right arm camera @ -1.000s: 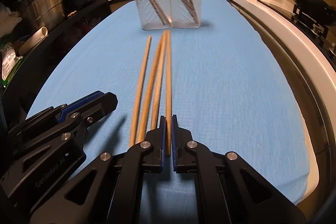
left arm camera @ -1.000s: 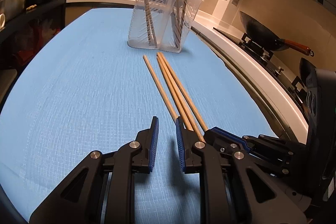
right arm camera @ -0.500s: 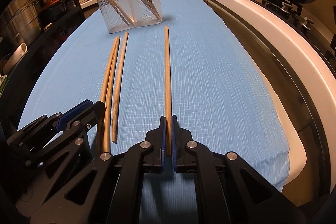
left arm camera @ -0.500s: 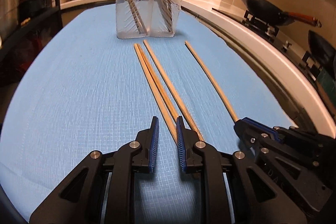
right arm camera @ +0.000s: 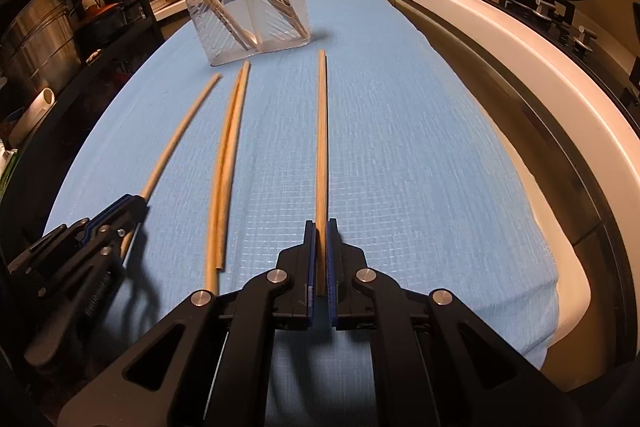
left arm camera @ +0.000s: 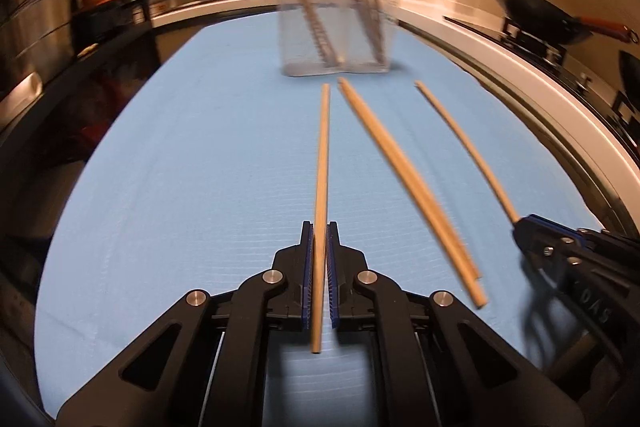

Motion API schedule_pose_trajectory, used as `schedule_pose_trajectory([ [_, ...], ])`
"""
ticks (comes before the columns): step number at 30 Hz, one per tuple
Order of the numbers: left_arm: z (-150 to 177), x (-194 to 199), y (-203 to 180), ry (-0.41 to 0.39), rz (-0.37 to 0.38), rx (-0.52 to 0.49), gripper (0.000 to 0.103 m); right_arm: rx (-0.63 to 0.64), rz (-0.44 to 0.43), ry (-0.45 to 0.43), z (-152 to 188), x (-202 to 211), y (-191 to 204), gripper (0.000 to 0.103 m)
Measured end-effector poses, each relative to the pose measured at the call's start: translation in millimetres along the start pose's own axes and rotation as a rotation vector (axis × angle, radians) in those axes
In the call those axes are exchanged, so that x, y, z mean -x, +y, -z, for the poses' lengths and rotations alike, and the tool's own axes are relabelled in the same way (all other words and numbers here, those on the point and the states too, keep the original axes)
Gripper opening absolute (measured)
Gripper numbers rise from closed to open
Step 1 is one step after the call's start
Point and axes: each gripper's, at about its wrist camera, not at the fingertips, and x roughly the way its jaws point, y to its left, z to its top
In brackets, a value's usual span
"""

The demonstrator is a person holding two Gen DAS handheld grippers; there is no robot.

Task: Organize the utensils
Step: 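Grasp a wooden chopstick with the left tool while the right tool grasps another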

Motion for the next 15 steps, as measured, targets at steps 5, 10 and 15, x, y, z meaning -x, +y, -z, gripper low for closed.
schedule_pose_trajectory([
  [5, 9, 5, 18, -0.038, 0.01, 0.03, 0.007, 0.025, -0.009, -0.014, 2, -1, 11, 0.006],
  [10, 17, 8, 18, -0.097, 0.005, 0.027, 0.007, 0.009, -0.002, -0.033, 4, 0, 11, 0.006],
  [15, 19, 8, 16, -0.12, -0.004, 0.025, 0.007, 0.026, 0.013, -0.046, 5, 0, 13, 0.006],
])
